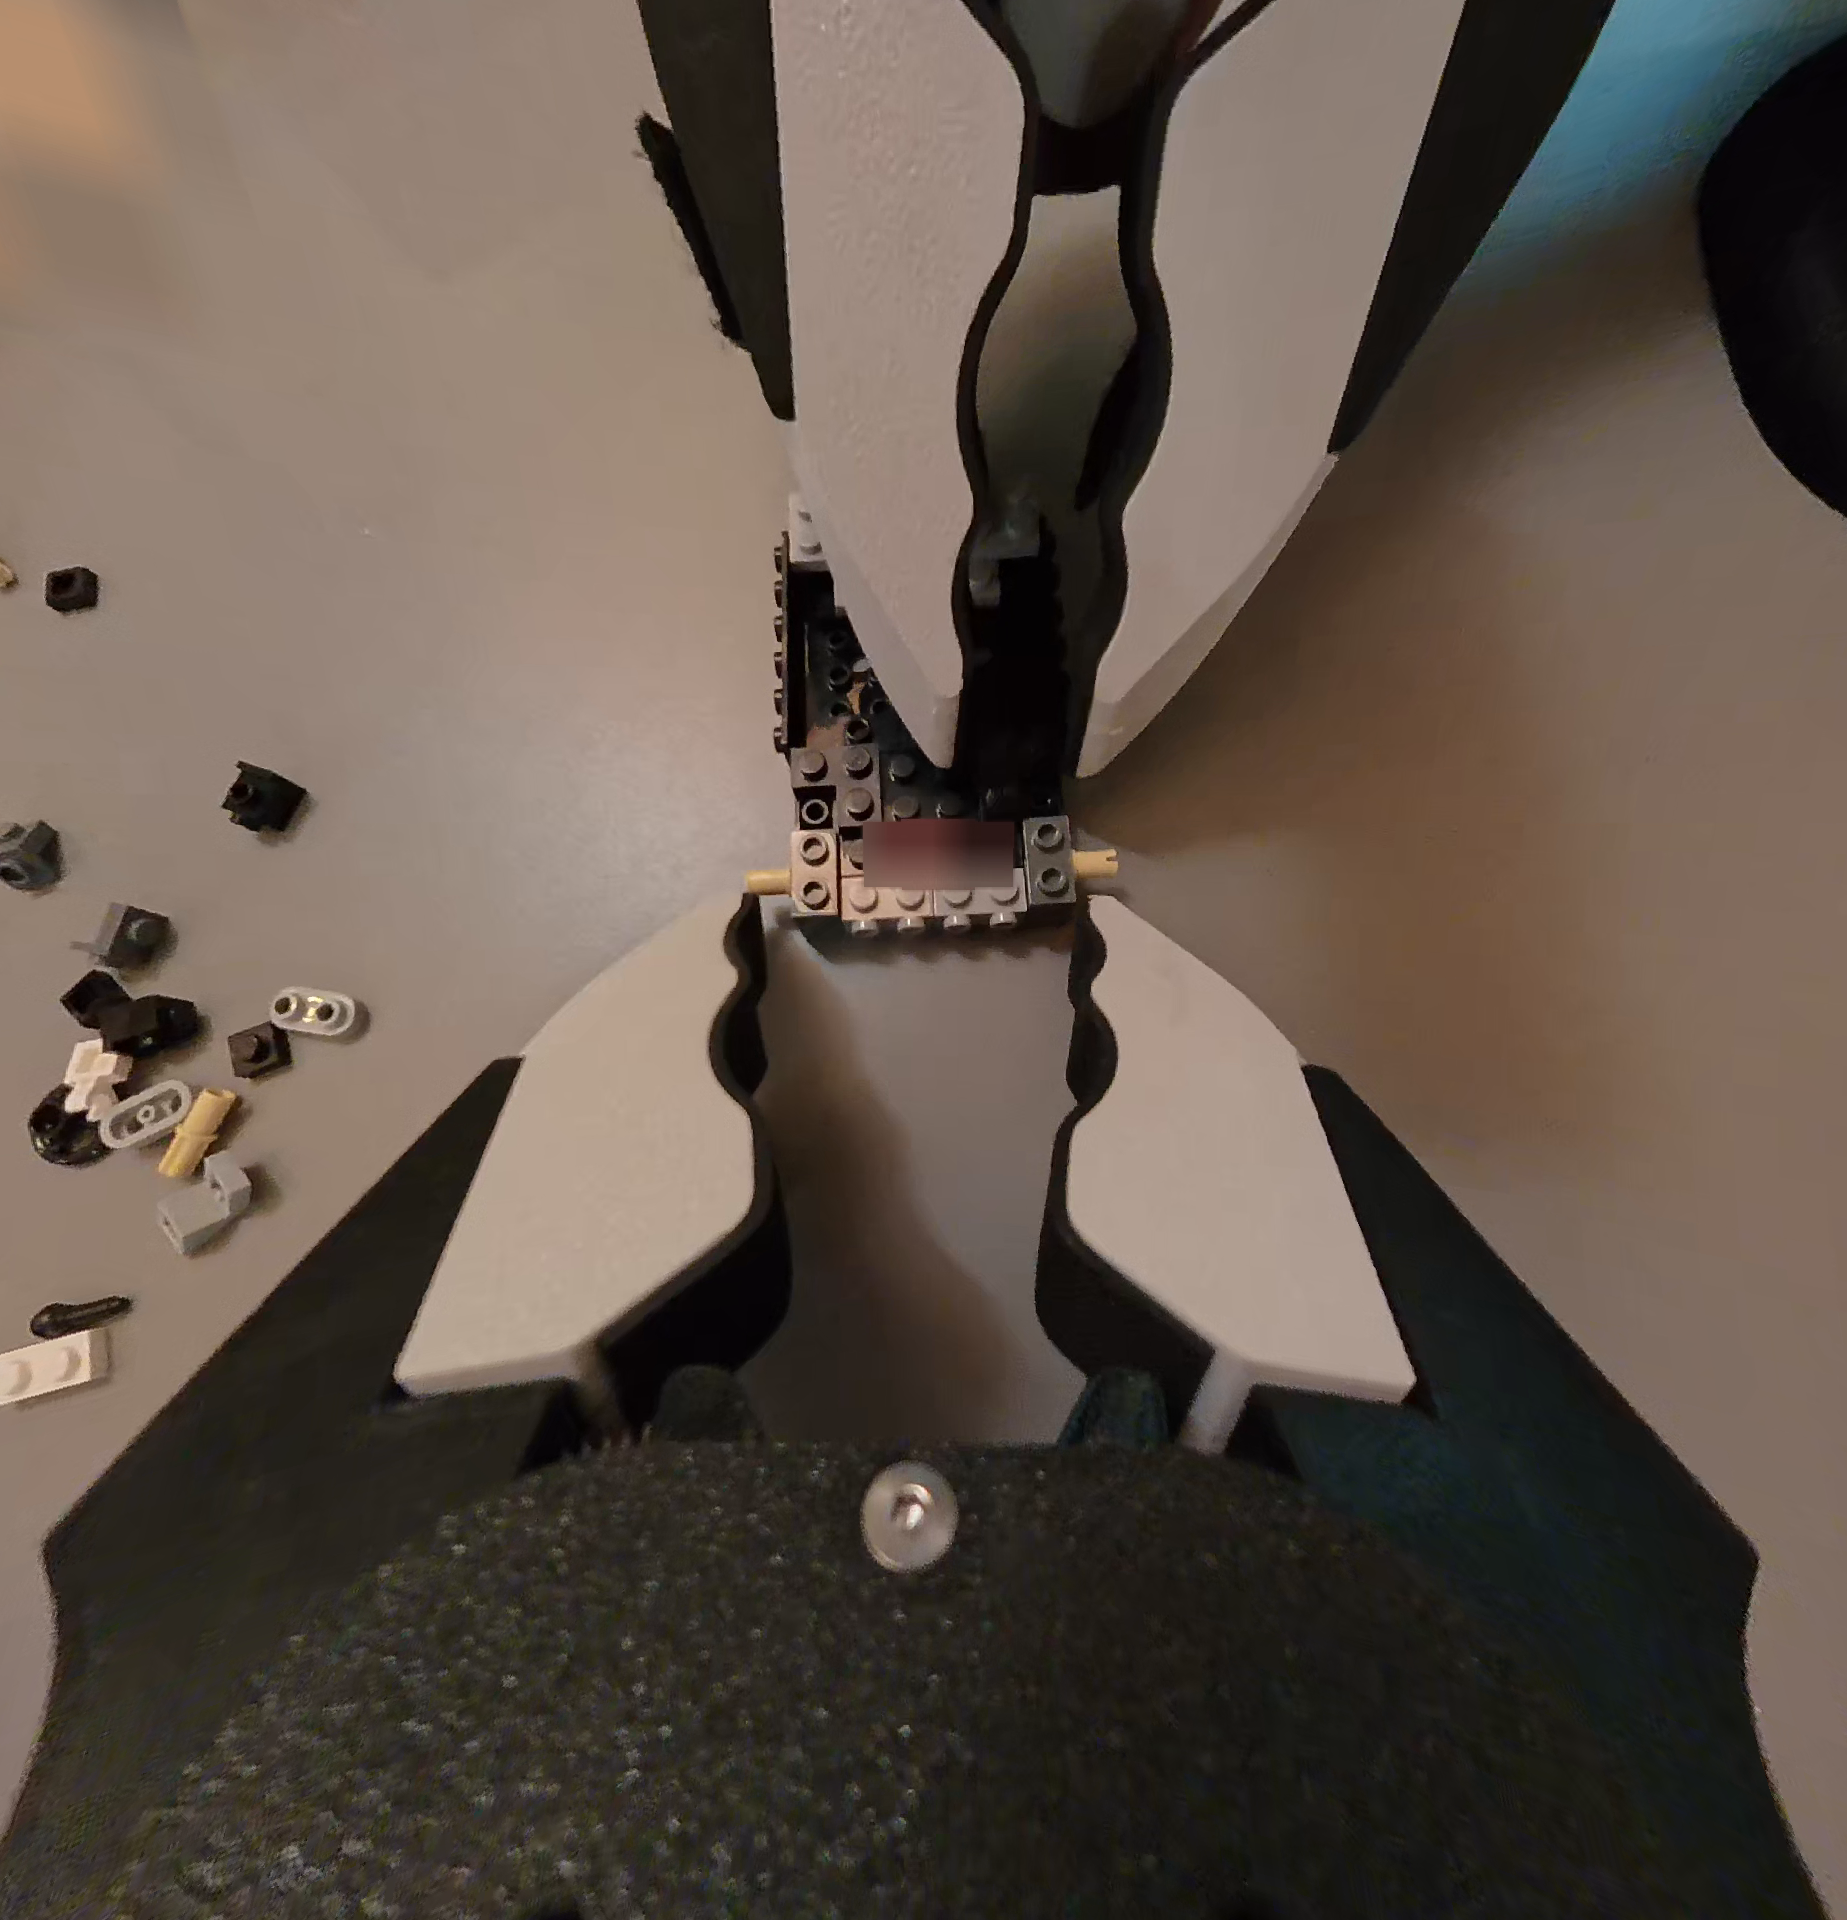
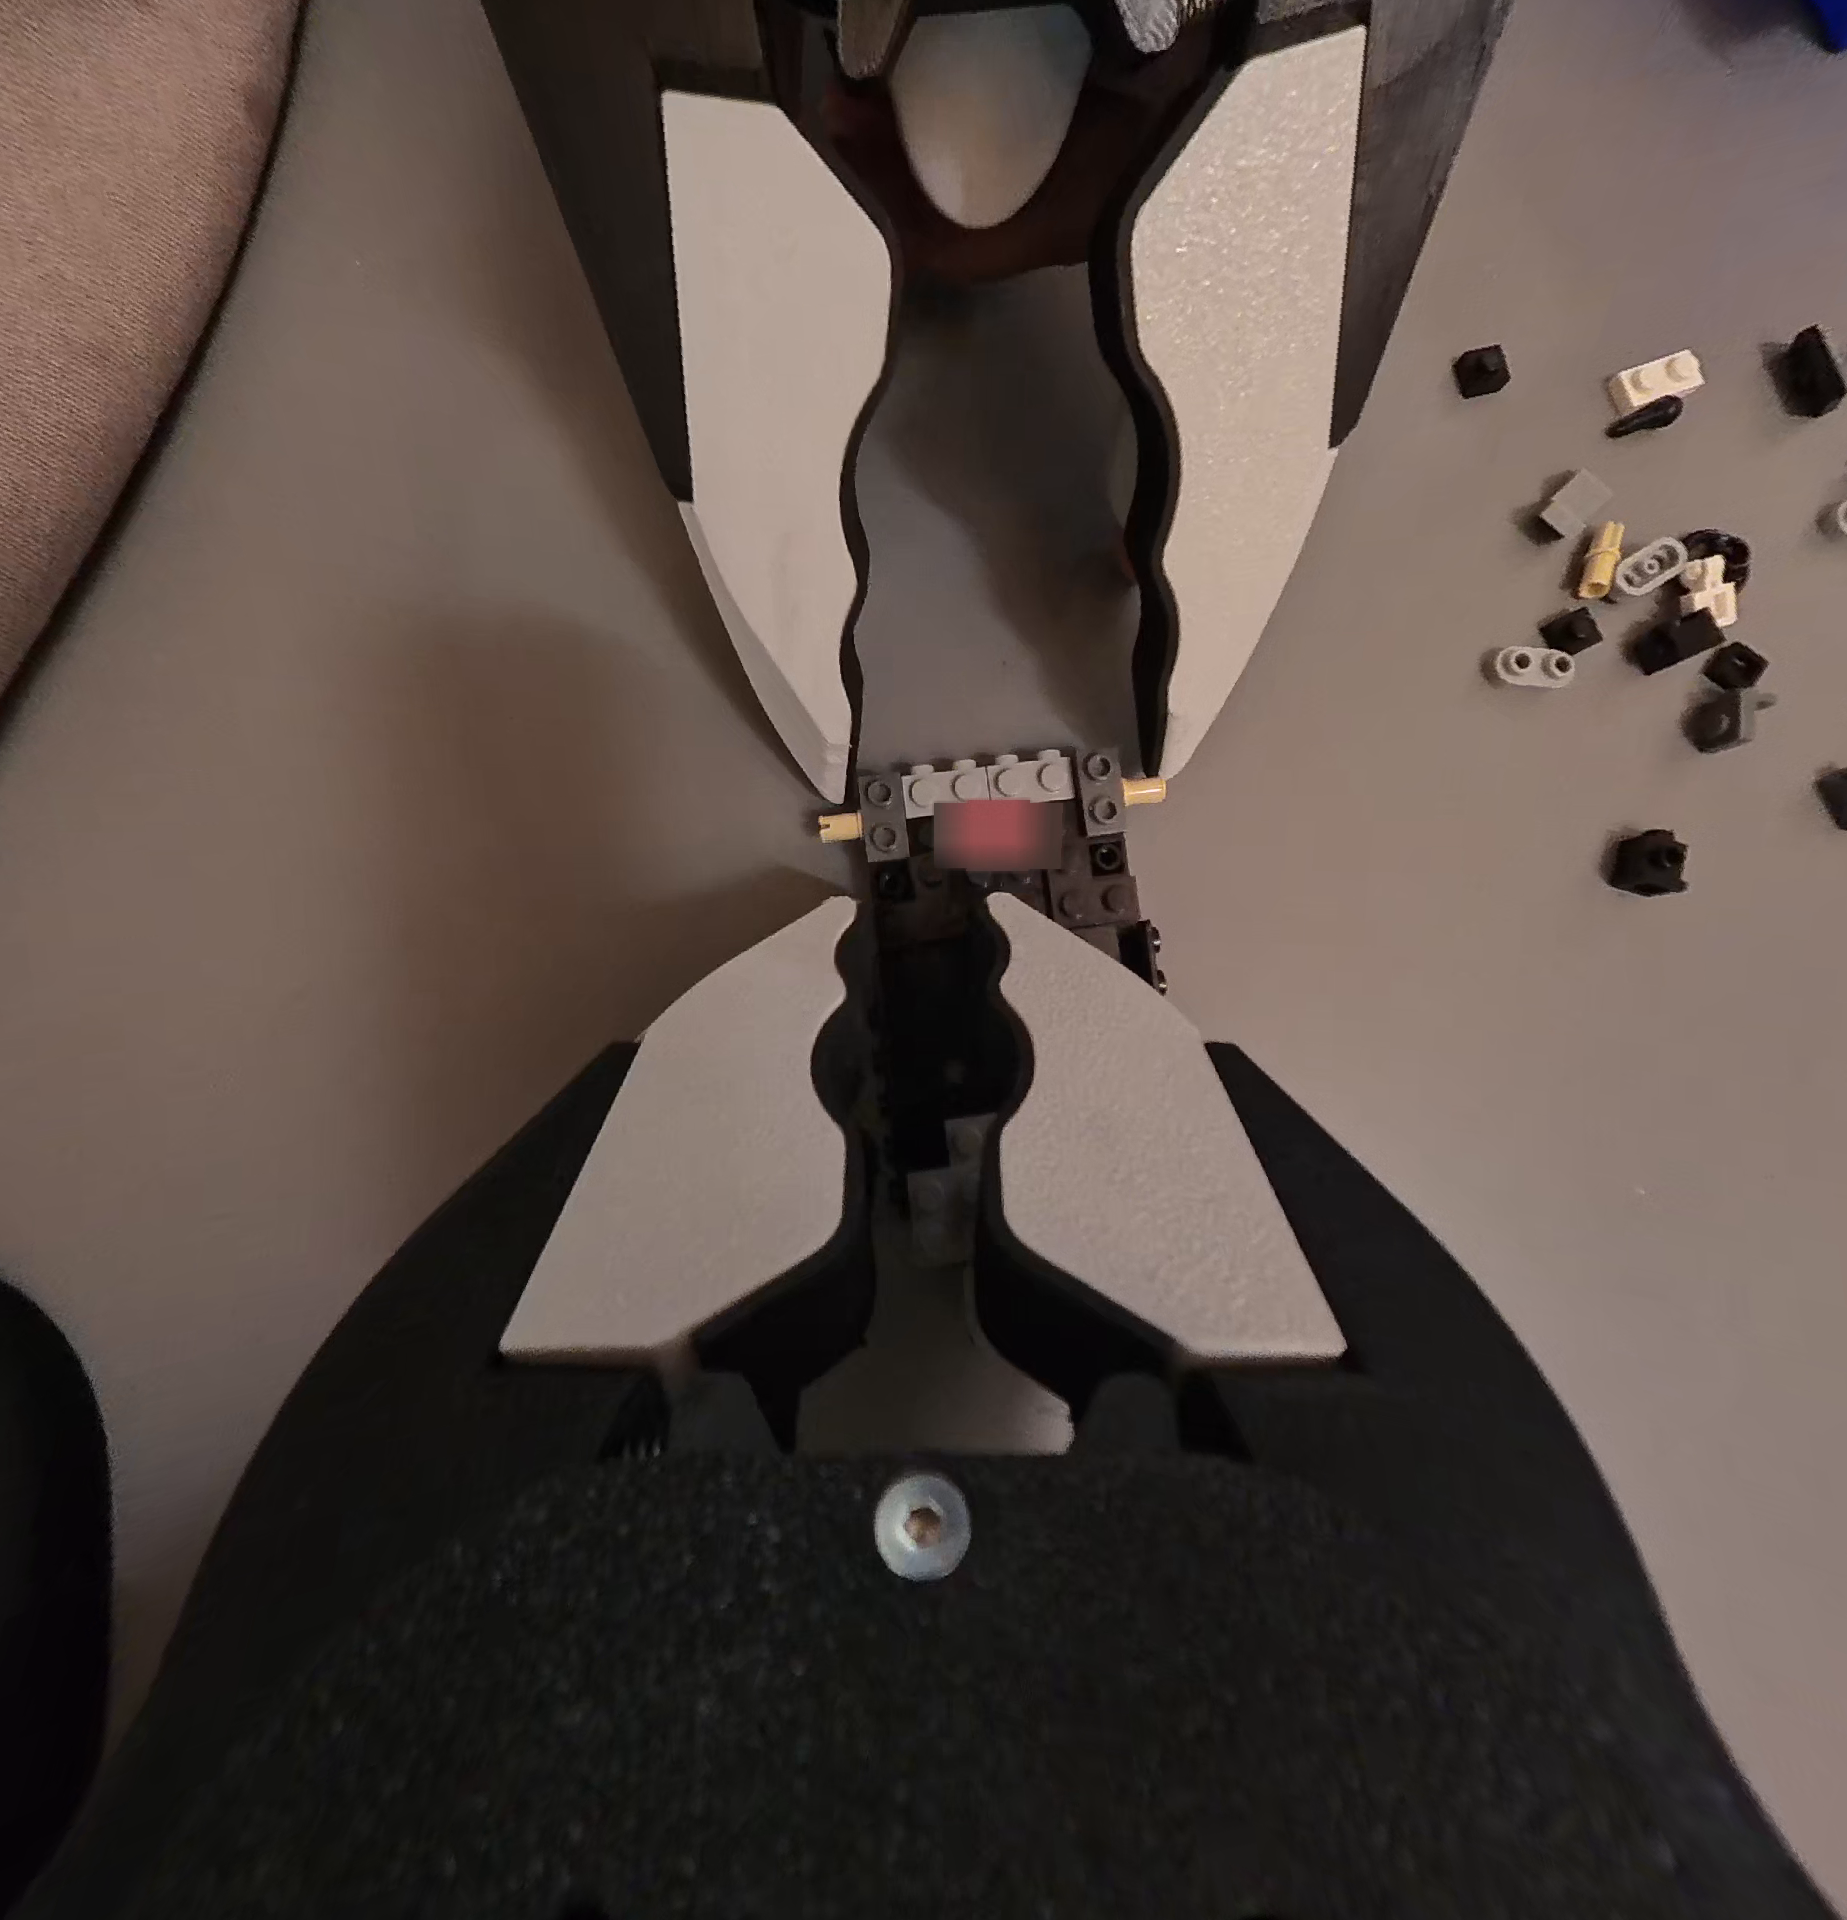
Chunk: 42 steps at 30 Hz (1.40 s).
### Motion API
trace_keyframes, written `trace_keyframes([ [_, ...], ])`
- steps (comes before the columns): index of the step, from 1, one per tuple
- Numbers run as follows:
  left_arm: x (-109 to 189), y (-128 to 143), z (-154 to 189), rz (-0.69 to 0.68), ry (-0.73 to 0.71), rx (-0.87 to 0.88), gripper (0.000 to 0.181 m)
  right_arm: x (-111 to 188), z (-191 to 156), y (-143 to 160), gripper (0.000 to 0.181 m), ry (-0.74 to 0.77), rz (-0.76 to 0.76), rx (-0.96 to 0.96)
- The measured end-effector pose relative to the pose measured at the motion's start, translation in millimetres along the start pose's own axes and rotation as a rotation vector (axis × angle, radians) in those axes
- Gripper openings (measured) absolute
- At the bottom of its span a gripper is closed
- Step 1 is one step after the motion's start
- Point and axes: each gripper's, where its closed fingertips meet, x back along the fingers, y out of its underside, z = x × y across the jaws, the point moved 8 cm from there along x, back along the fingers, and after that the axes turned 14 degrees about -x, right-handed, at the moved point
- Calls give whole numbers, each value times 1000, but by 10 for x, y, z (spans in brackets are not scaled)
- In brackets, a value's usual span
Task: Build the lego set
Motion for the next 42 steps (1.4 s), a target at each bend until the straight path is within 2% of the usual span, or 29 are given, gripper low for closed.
trace_keyframes([
  [8, 1, 6, 0, 4, -9, -2, 56, 20, -22, -20, 22, 3, 2, -11],
  [15, -7, 2, 0, 12, -20, -4, 57, 192, -9, 44, 23, 67, 38, -45],
  [21, -8, -6, 25, 12, -16, -7, 57, 510, 35, 277, 27, 237, 175, -279],
  [26, 6, -27, 107, 2, 1, -12, 57, 579, -206, 591, 26, 338, 172, -480],
  [30, 30, -35, 167, -13, 5, 0, 57, 414, -563, 659, 24, 264, 170, -583],
  [33, 43, -46, 199, -21, 7, 16, 57, 247, -635, 636, 24, 267, 186, -610],
  [37, 62, -55, 255, -30, 14, 15, 58, 209, -526, 552, 24, 267, 201, -602],
  [42, 100, -73, 348, -31, 35, -13, 59, 223, -295, 523, 26, 165, 154, -553],
])
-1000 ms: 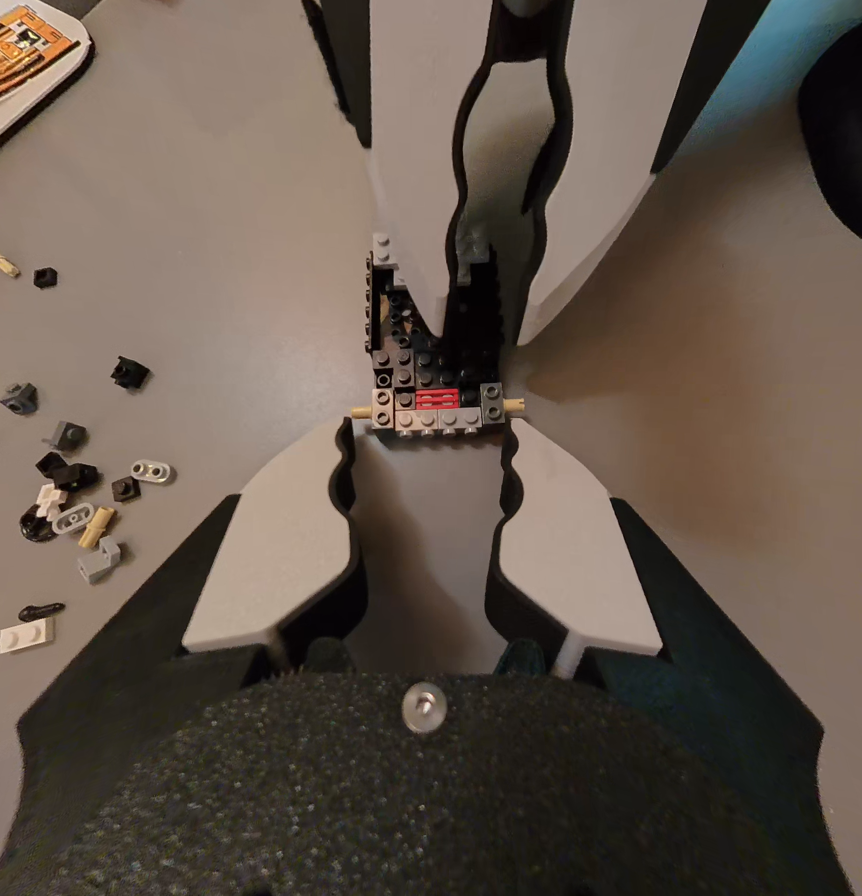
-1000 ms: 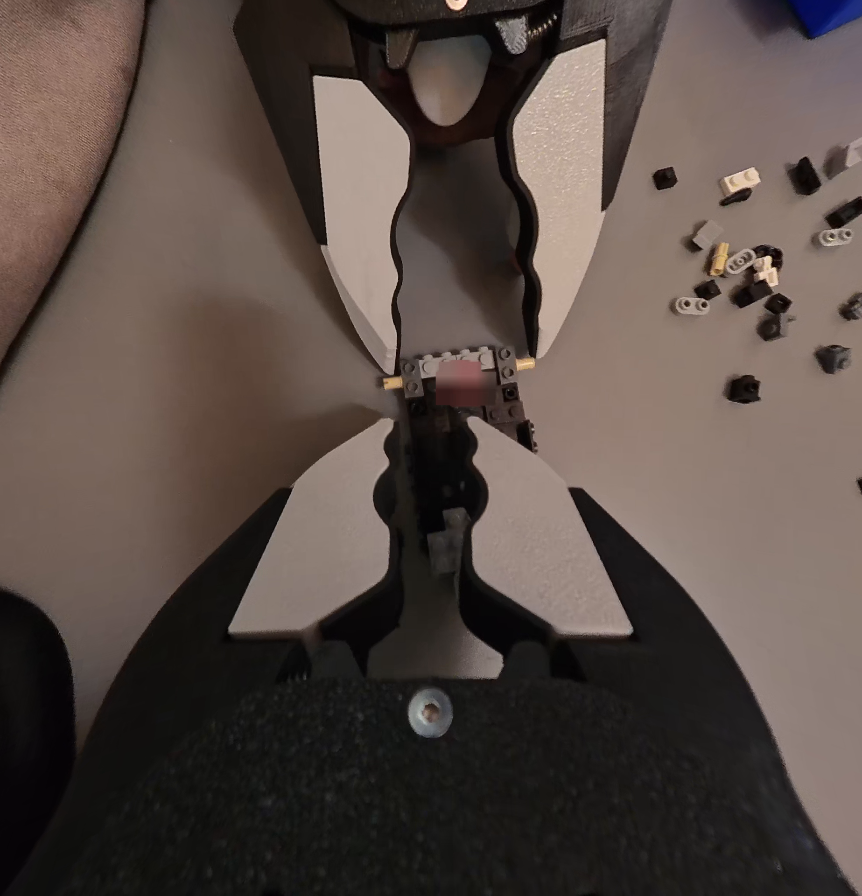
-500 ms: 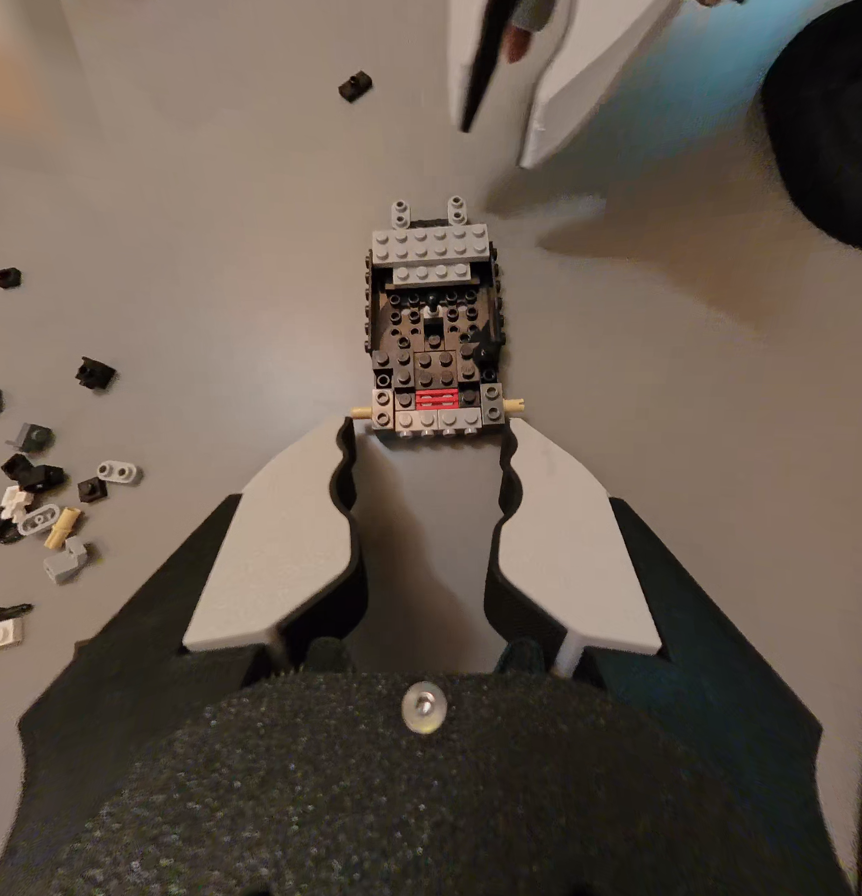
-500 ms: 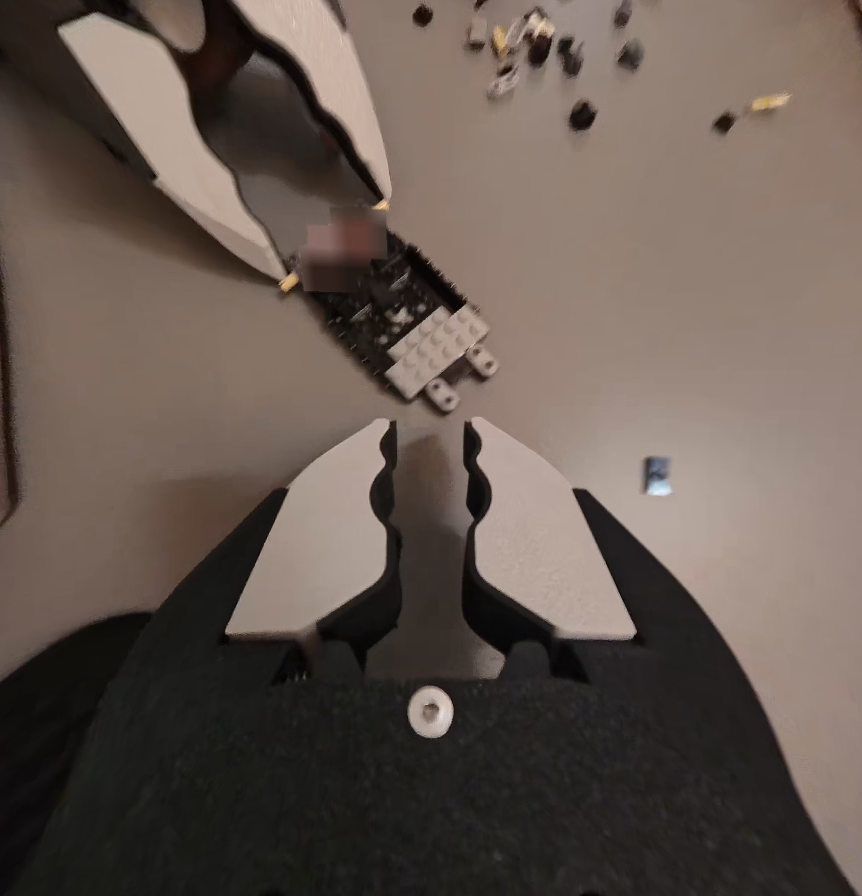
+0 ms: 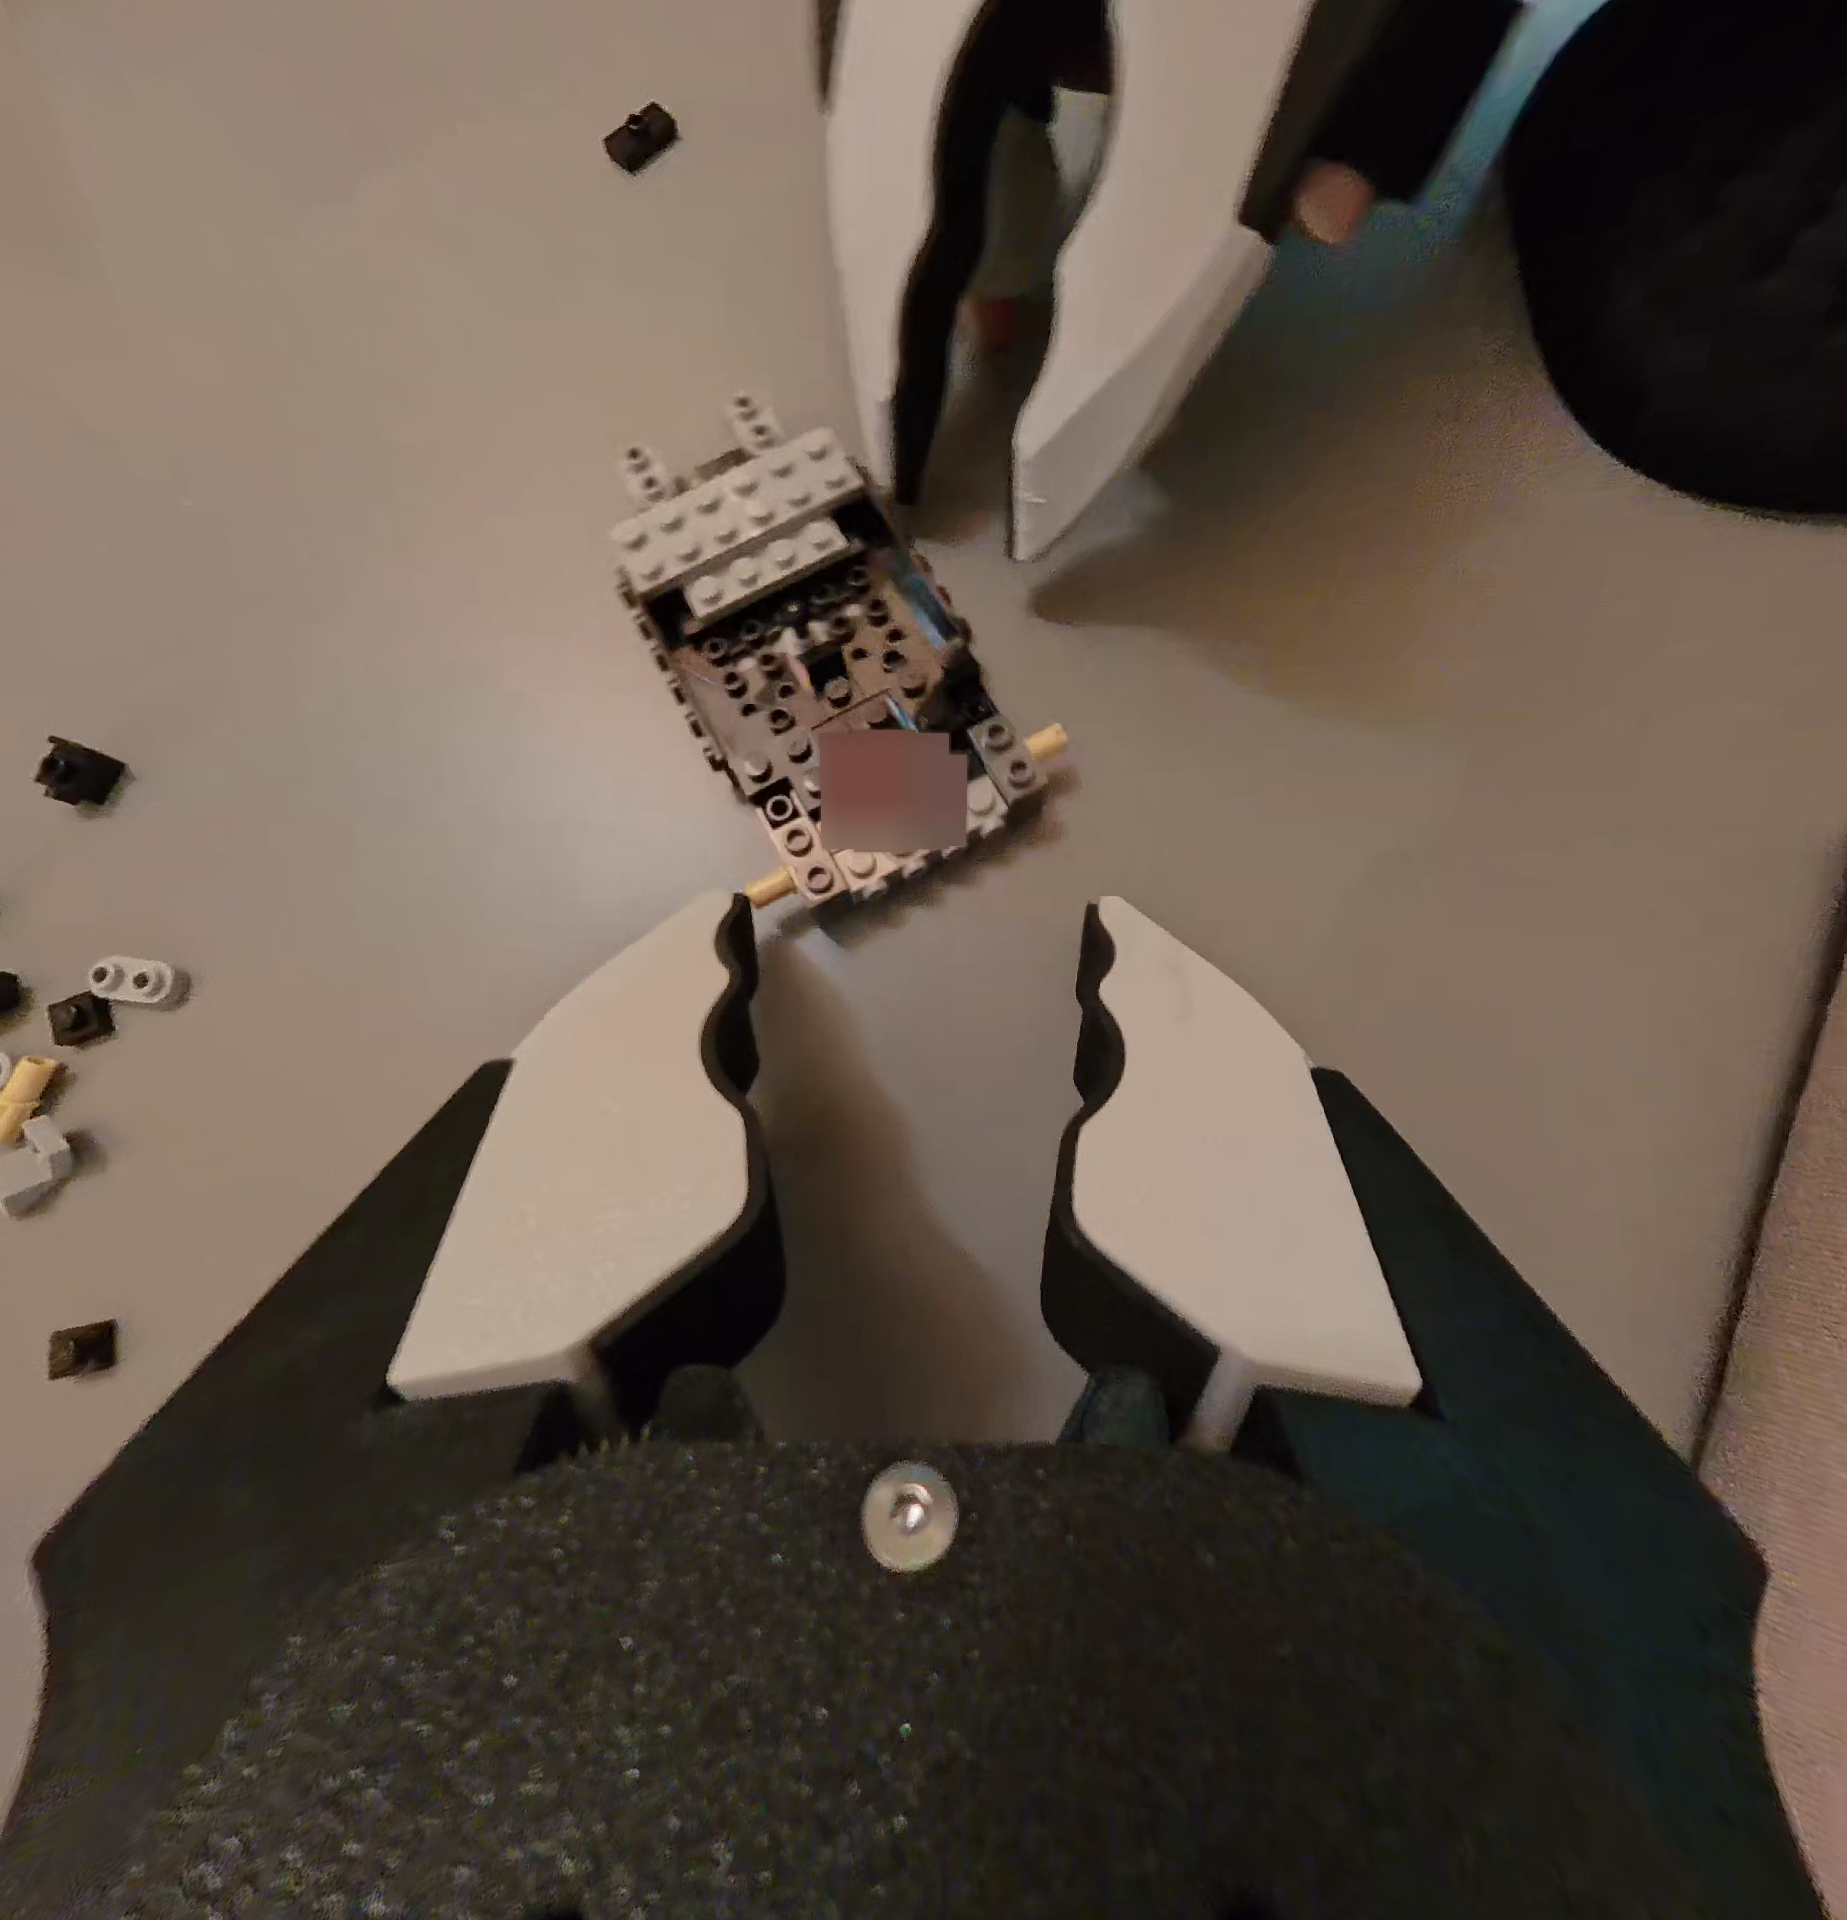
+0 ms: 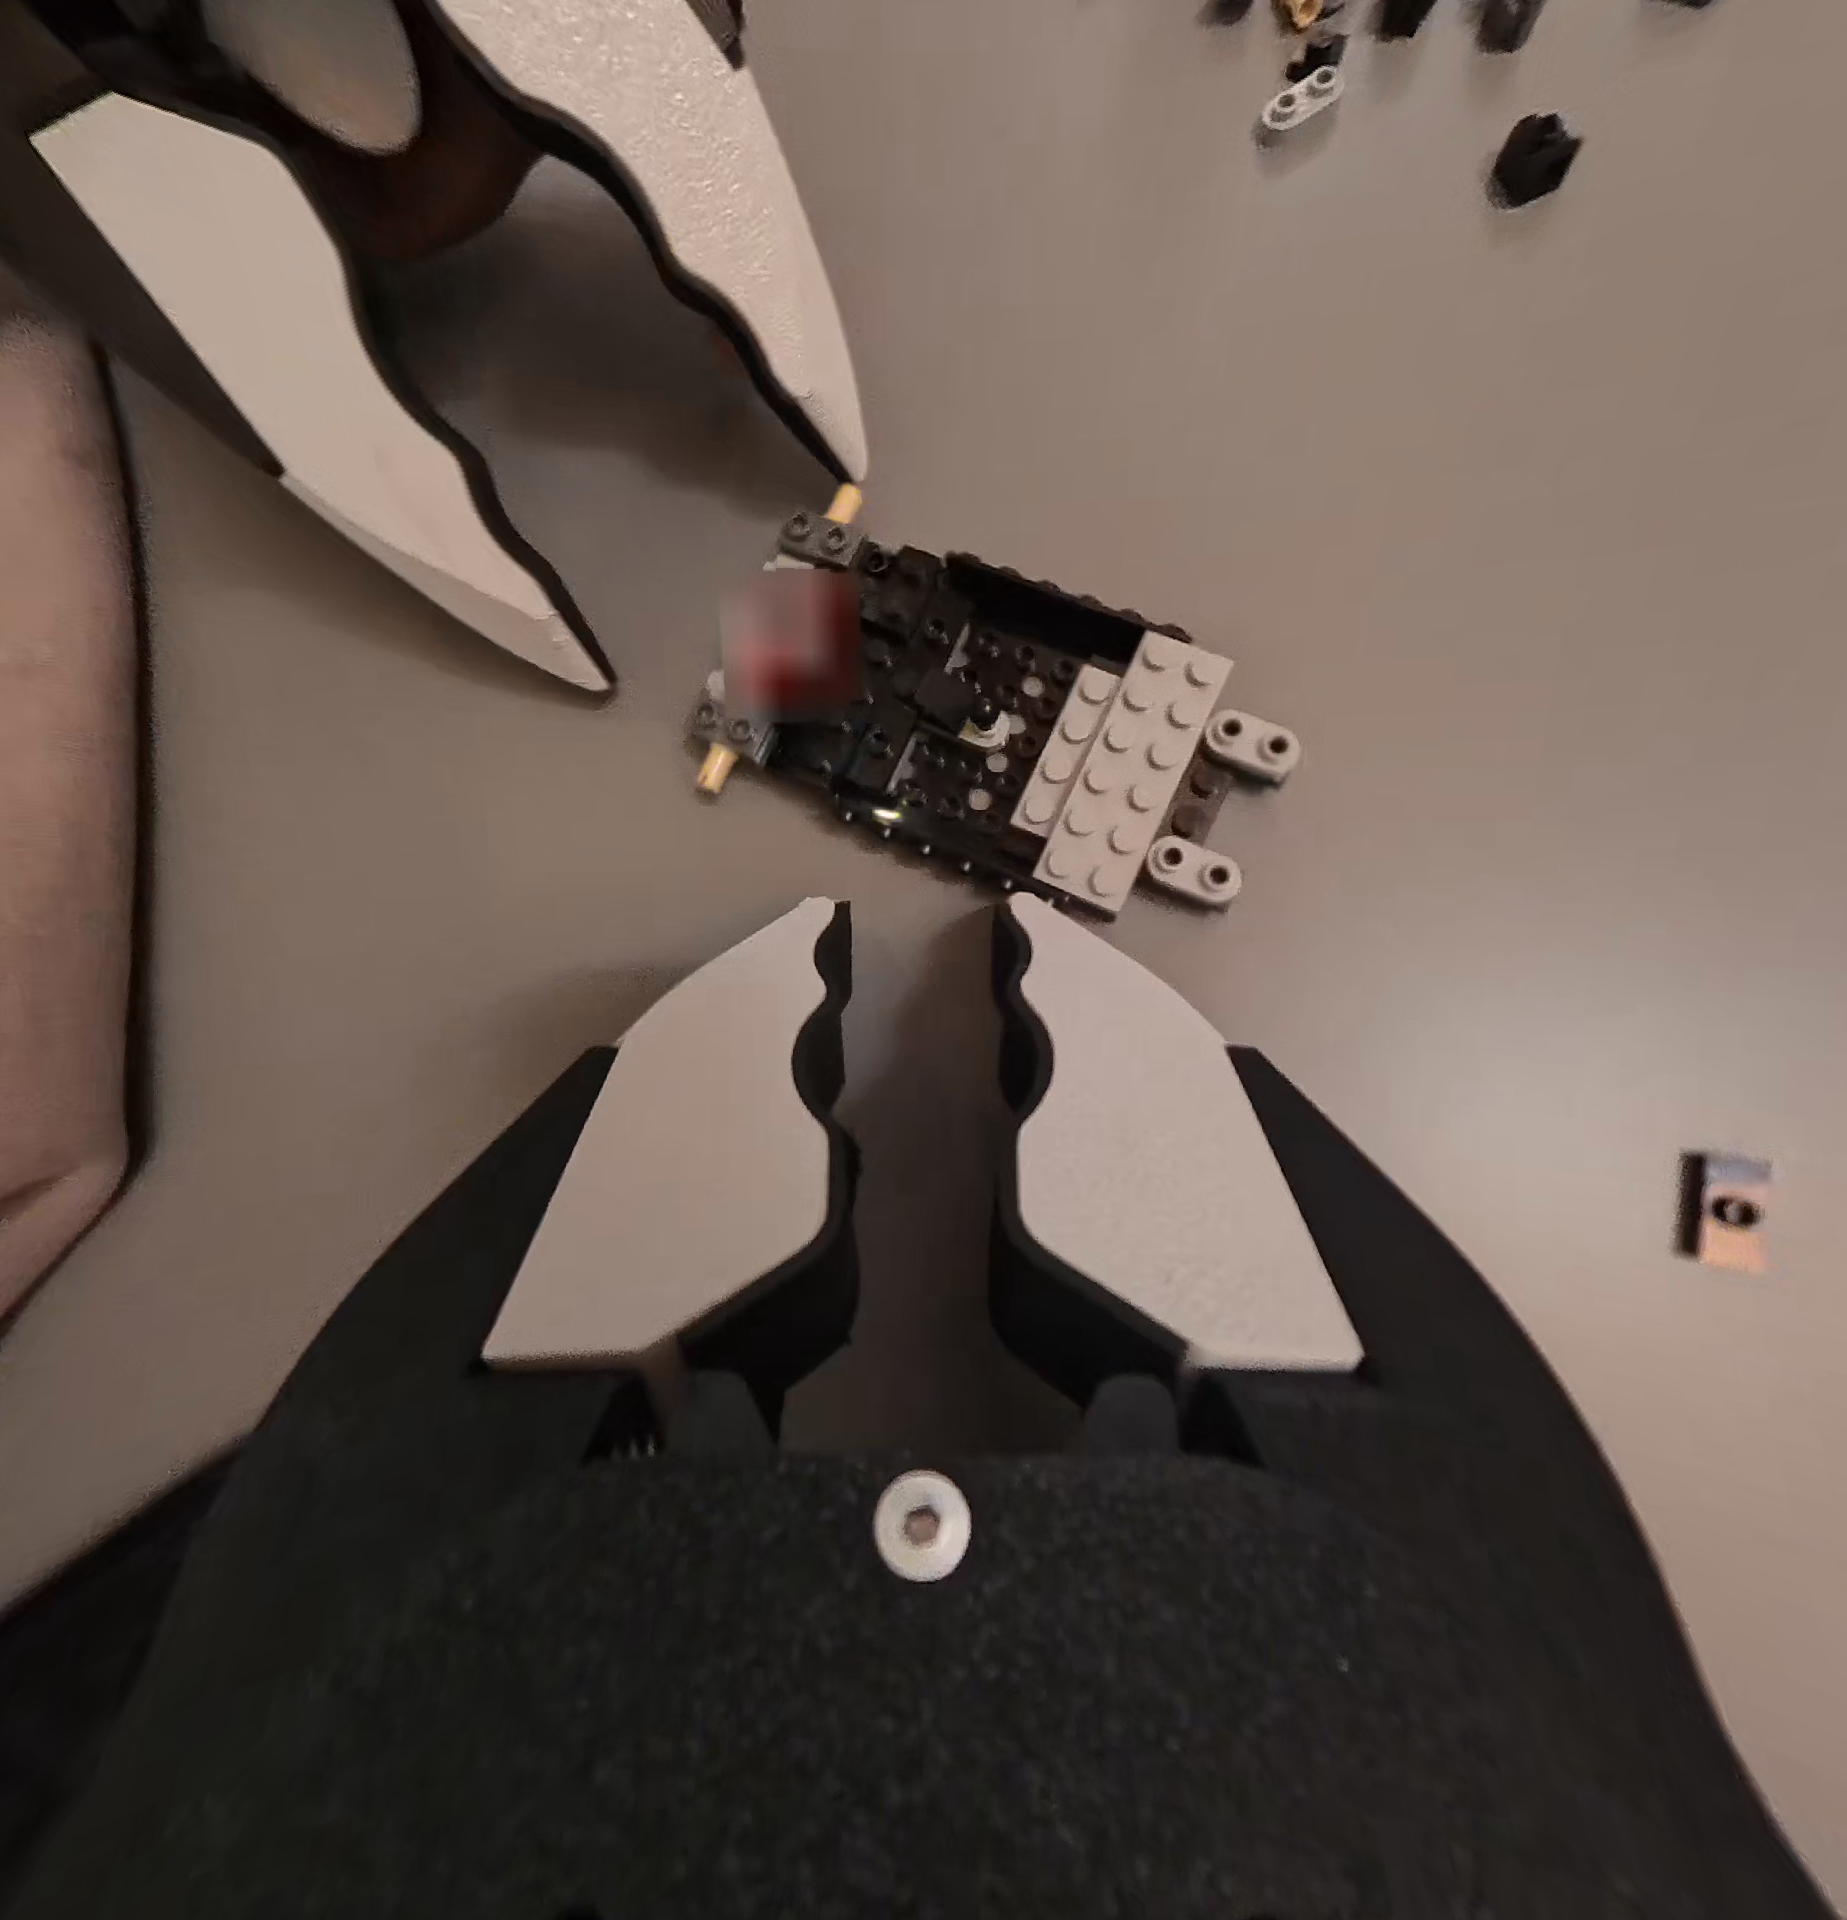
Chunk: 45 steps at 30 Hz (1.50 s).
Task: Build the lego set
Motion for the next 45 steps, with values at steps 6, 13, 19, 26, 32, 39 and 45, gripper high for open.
trace_keyframes([
  [6, -27, -105, 172, 66, 90, -68, 59, -19, 220, -256, 32, -156, -69, 103],
  [13, -78, -277, 319, 186, 192, -142, 56, 96, 343, -496, 39, -250, 8, 59],
  [19, 114, -173, -113, 207, 72, -106, 56, 286, 222, -168, 38, -107, 123, -45],
  [26, -29, 77, -615, 64, -9, -183, 58, 164, -105, 141, 37, 135, 137, -58],
  [32, -184, 29, -576, 74, 93, -207, 58, 20, -184, 156, 42, 189, 95, -22],
  [39, -101, 26, -320, 61, 136, -231, 55, 69, -217, 163, 51, 154, 50, -56],
  [45, 28, 7, -310, 87, 176, -233, 52, 10, -353, 193, 82, 208, 61, -80],
])
